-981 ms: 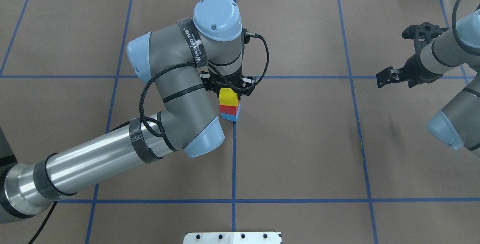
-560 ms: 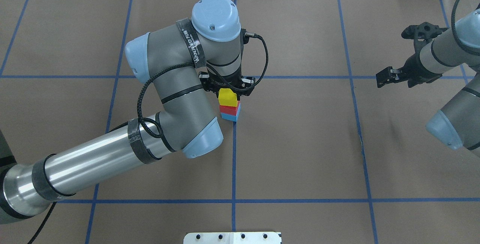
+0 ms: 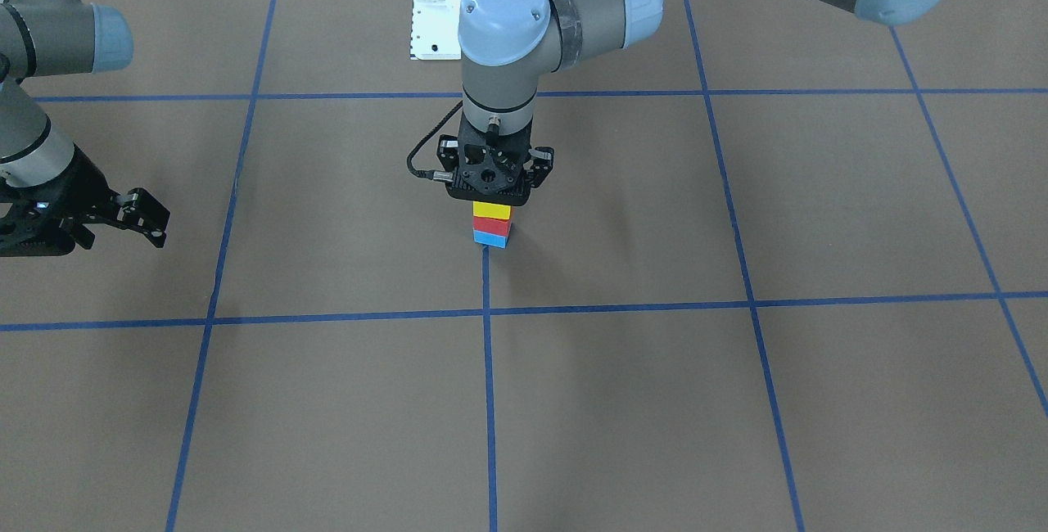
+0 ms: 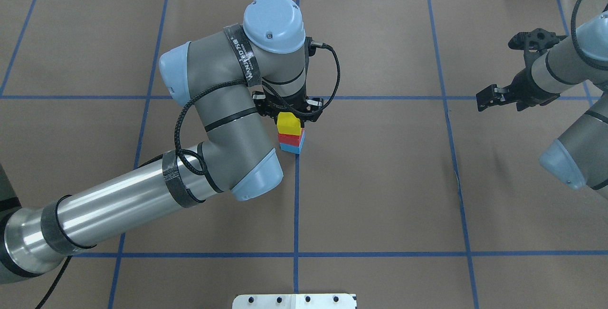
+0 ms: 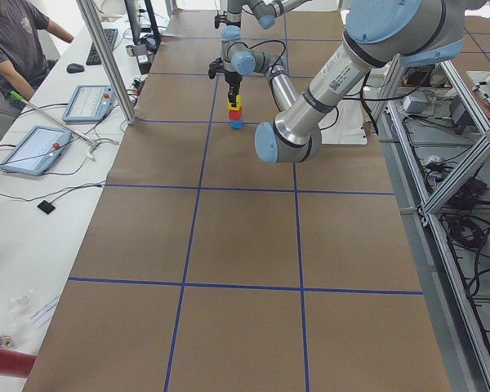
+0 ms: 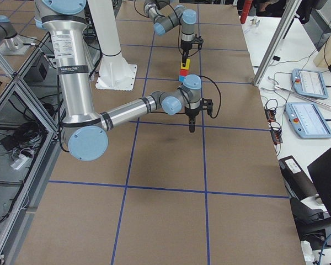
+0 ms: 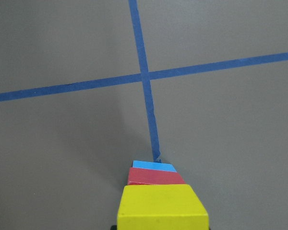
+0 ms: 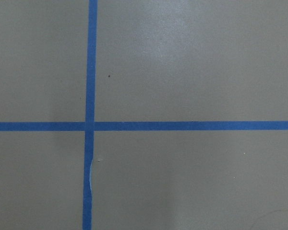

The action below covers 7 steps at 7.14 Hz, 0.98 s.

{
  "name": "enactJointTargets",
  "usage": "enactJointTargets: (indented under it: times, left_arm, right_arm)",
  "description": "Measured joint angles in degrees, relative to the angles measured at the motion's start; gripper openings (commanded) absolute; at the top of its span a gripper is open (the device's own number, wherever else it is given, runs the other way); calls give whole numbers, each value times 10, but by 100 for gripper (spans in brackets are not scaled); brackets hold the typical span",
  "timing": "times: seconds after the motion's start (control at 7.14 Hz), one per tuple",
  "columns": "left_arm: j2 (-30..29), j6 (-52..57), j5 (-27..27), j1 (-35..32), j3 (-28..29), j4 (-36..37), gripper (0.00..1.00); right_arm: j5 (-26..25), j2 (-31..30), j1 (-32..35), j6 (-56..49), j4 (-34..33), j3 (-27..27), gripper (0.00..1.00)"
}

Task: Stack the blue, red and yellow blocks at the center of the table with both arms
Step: 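Lower the yellow cube onto the red cube and open the left gripper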

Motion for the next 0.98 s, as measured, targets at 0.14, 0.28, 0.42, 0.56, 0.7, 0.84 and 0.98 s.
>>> enactJointTargets:
  times: [0.14, 0.28, 0.42, 0.56, 0.7, 0.84, 0.98]
  left_arm:
    - [0, 0, 0, 0, 1, 0, 0]
    - [-1, 0, 0, 1, 2, -2, 0]
    - [-1, 0, 0, 1, 4, -4, 0]
    - [0, 0, 0, 1, 5, -5, 0]
    - [0, 0, 0, 1, 6, -5, 0]
    - [0, 0, 0, 1, 6, -5, 0]
    - [0, 0, 0, 1, 6, -5, 0]
  right_arm:
    - [0, 0, 0, 0, 0, 0, 100]
    - [0, 0, 0, -1, 0, -1, 100]
    - [0, 0, 0, -1, 0, -1, 100]
    - [0, 0, 0, -1, 0, -1, 100]
    - [0, 0, 0, -1, 0, -2, 100]
    - [0, 0, 0, -1, 0, -2, 100]
    - [0, 0, 0, -1, 0, -2, 100]
